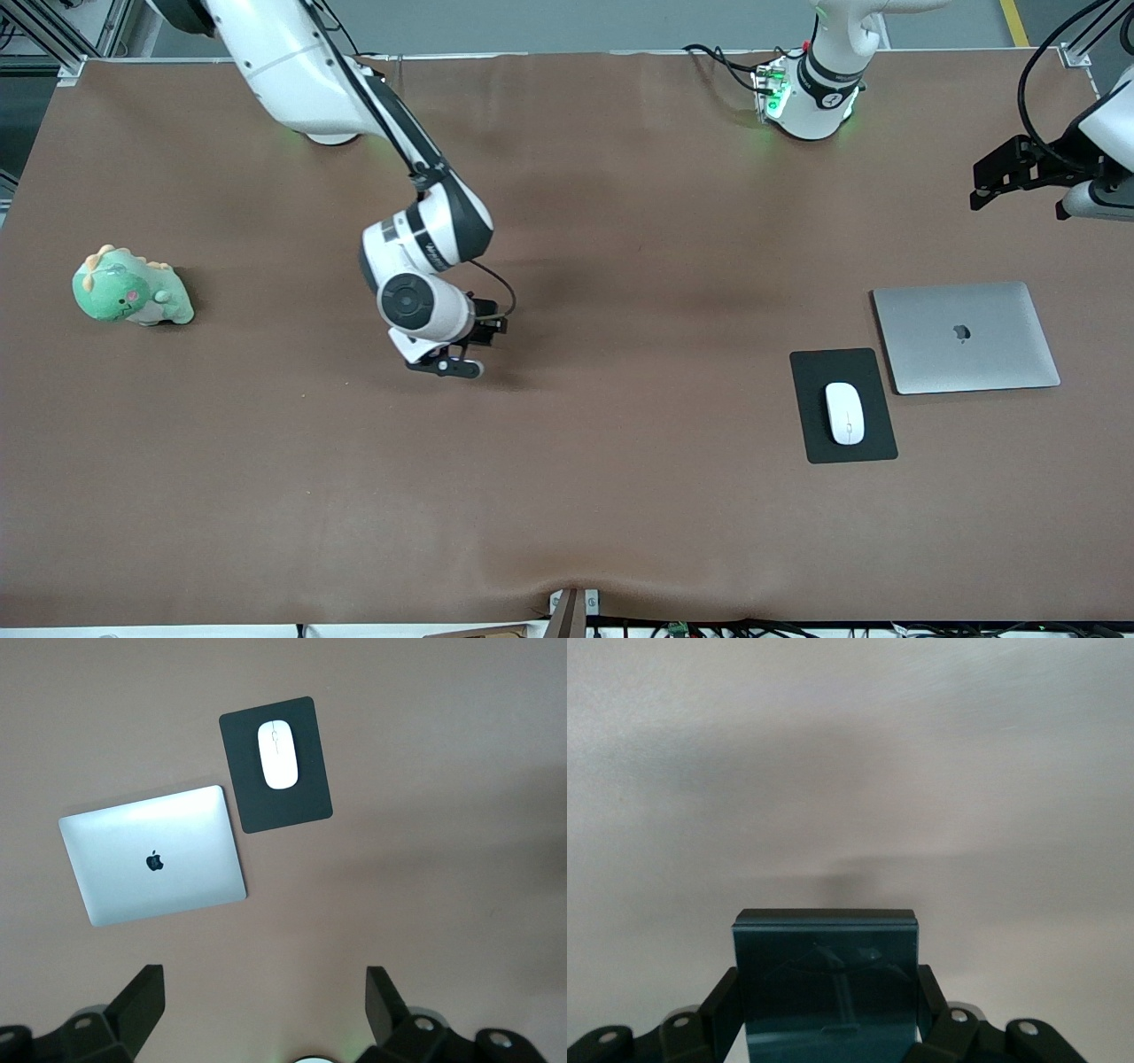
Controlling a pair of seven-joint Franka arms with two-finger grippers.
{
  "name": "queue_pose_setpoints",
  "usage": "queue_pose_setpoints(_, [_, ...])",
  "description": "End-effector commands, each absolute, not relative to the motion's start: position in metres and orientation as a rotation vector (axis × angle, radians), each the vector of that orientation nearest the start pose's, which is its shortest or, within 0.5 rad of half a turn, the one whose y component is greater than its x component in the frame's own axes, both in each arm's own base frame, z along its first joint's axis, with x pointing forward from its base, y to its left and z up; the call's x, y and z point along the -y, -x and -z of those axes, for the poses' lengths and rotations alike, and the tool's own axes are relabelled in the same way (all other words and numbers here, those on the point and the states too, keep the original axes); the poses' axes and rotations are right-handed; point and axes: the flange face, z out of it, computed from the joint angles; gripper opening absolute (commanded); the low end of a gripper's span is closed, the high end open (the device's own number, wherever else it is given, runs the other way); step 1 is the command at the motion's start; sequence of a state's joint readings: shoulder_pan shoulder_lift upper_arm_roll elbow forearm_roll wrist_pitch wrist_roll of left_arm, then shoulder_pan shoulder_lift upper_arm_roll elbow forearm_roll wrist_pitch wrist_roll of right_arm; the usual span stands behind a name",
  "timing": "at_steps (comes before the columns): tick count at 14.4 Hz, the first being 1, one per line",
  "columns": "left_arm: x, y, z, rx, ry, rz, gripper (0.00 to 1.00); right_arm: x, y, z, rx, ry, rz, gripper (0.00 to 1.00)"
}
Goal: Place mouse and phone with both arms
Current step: 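Lift the phone with the right gripper while the left gripper withdraws, then carry the black phone toward the green plush with the right gripper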
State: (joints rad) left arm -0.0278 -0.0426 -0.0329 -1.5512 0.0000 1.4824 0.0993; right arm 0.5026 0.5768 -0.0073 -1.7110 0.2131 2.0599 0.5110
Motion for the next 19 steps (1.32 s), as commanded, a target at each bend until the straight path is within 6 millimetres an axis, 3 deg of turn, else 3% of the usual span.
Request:
queue_pose_setpoints(1, [0.035, -0.540, -0.646, -0.275, 3.151, -0.079, 1.00, -0.266, -0.572, -0.289, -0.172, 3.046, -0.496, 0.00])
queue_pose_setpoints(4, [0.032, -0.542, -0.642, -0.265, 3.152, -0.094, 1.00, -0.209, -0.580, -0.315, -0.215, 3.022, -0.544, 0.00])
queue_pose_setpoints(5, [0.032, -0.542, -0.640, -0.258, 3.147, -0.094, 1.00, -0.178, -0.583, -0.323, -0.258, 3.012, -0.530, 0.00])
queue_pose_setpoints(6, [0.033, -0.544, -0.638, -0.262, 3.139, -0.099, 1.00, -0.145, -0.588, -0.326, -0.239, 3.002, -0.523, 0.00])
queue_pose_setpoints(10, [0.040, -0.547, -0.624, -0.194, 3.110, -0.109, 1.00, -0.063, -0.591, -0.315, -0.073, 3.032, -0.528, 0.00])
queue_pose_setpoints(12, [0.047, -0.544, -0.625, -0.194, 3.109, -0.095, 1.00, -0.030, -0.588, -0.303, -0.075, 3.095, -0.546, 0.00])
queue_pose_setpoints(15, [0.046, -0.536, -0.622, -0.222, 3.104, -0.111, 1.00, 0.001, -0.581, -0.277, -0.014, 3.131, -0.494, 0.00])
queue_pose_setpoints(17, [0.041, -0.537, -0.623, -0.229, 3.082, -0.106, 1.00, 0.032, -0.571, -0.252, -0.006, 3.136, -0.418, 0.00])
queue_pose_setpoints(19, [0.041, -0.539, -0.625, -0.230, 3.081, -0.078, 1.00, 0.051, -0.559, -0.224, 0.011, 3.132, -0.370, 0.00])
